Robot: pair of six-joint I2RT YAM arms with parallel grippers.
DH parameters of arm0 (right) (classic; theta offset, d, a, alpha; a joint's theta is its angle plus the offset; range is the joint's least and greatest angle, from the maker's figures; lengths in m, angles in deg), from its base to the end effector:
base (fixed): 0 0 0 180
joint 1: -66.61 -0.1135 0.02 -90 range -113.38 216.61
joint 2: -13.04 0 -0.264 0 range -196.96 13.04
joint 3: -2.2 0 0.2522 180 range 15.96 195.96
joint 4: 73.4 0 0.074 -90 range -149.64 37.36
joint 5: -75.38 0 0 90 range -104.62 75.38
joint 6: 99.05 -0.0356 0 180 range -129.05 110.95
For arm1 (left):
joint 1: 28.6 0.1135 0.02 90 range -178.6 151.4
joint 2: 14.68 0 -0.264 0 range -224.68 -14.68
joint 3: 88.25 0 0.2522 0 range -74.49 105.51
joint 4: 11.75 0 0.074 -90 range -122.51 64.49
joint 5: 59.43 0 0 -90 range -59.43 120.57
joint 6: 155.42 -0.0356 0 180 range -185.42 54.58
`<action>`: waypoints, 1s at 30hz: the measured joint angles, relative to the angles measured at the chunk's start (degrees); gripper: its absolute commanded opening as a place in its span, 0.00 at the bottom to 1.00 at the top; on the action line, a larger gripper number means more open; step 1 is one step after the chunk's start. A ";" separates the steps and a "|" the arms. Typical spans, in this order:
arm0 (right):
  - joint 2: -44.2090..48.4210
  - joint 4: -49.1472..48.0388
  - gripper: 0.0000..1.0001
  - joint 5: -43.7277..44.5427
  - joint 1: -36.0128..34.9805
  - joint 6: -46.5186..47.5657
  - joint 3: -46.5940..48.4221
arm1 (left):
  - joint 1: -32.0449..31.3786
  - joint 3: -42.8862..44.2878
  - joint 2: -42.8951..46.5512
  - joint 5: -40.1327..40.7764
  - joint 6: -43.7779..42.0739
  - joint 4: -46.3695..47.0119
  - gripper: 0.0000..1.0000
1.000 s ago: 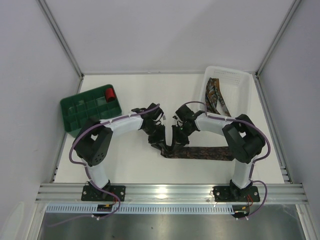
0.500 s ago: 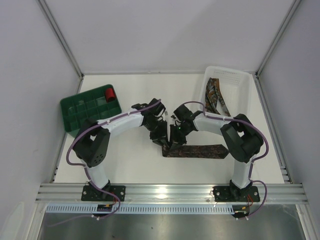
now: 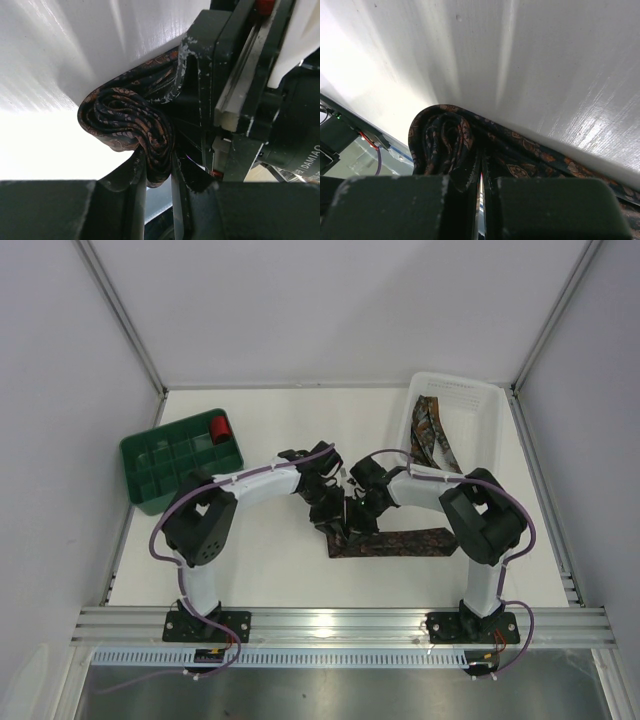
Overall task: Roll the ties
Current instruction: Roll the tie
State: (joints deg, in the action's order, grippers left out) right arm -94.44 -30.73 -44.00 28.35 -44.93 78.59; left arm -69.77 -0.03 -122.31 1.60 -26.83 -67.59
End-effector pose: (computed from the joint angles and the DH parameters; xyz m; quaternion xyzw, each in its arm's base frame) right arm 0.2598 0.2271 0.1342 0.0557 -0.9567 -0.2827 0.0423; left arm 0.2631 -0.2530 0.1796 -0.0537 -0.9592 0.2700 0.0637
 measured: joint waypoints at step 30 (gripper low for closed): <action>12.41 5.66 0.05 3.48 10.21 4.85 -5.57 | -3.13 3.91 -3.50 -0.61 0.31 2.25 0.61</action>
State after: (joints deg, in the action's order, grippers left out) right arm -82.02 -25.07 -40.53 38.56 -40.08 73.02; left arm -72.89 3.88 -125.81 0.98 -26.52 -65.34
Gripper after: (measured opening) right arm 0.056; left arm 0.609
